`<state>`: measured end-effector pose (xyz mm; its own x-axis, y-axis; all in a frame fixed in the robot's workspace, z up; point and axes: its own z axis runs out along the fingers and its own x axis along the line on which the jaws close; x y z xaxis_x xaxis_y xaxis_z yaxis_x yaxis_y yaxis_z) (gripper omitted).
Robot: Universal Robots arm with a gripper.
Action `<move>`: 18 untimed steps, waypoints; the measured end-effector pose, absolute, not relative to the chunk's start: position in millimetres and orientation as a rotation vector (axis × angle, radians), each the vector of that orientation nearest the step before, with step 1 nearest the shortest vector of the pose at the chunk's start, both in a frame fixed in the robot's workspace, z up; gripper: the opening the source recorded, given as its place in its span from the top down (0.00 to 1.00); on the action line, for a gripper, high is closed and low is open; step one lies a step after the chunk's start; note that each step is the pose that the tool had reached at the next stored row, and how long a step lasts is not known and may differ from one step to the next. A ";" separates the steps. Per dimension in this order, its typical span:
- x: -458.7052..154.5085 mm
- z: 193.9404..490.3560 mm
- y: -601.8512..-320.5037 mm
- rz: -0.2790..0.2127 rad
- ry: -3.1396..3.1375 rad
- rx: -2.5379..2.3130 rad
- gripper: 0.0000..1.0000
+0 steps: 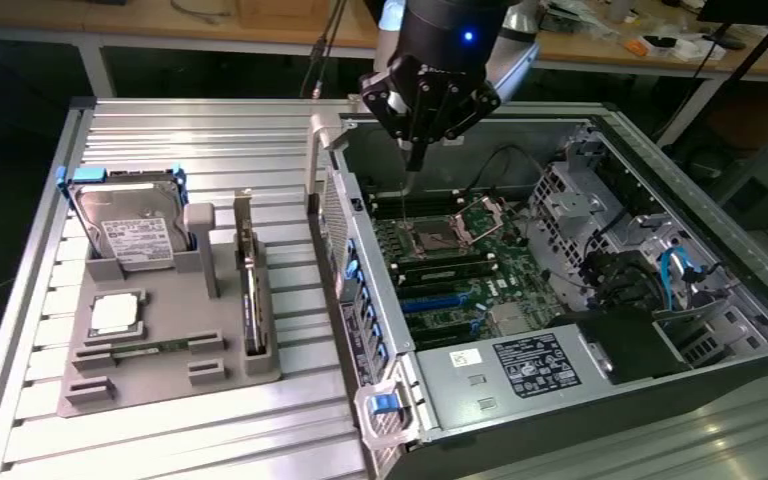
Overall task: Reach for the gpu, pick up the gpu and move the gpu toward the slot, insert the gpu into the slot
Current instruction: 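Reach for the gpu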
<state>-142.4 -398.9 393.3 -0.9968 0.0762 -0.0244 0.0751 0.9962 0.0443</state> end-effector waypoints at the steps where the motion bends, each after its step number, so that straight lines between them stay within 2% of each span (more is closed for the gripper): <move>1: -144.4 393.3 -398.9 0.068 3.113 0.118 0.89; 18: -185.1 393.2 -398.9 0.068 3.113 0.118 0.89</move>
